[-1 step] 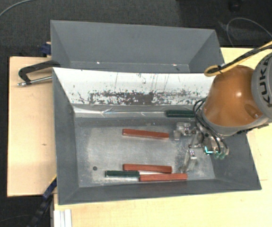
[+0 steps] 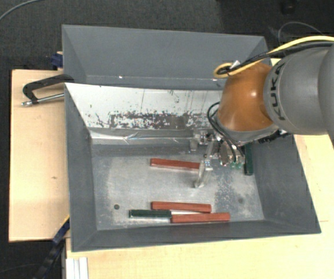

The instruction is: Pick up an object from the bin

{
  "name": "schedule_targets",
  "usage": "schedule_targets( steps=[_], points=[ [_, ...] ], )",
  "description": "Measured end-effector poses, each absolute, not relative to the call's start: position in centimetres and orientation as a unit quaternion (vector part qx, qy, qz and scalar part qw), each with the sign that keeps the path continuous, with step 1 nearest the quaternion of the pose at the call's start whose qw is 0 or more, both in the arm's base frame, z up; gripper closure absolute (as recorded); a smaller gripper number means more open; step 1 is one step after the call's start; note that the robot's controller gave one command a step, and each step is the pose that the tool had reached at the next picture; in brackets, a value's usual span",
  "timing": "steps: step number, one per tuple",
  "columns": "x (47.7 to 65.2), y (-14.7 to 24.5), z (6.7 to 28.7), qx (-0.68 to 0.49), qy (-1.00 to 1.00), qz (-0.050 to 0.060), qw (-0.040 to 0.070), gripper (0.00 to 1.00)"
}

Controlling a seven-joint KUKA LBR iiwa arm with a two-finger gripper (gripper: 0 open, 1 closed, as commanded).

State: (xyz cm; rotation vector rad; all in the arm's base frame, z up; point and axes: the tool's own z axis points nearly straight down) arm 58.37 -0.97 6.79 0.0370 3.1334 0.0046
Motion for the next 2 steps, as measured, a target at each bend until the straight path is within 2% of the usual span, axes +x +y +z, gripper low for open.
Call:
schedule_targets(
  steps=[1,2],
  points=[
    [58.2,-1.2,7.1,0.013,1.000,0.001,0.003,1.00],
    [55.7,-2.7,19.7,-0.128,0.992,-0.001,0.006,1.00]
  ],
)
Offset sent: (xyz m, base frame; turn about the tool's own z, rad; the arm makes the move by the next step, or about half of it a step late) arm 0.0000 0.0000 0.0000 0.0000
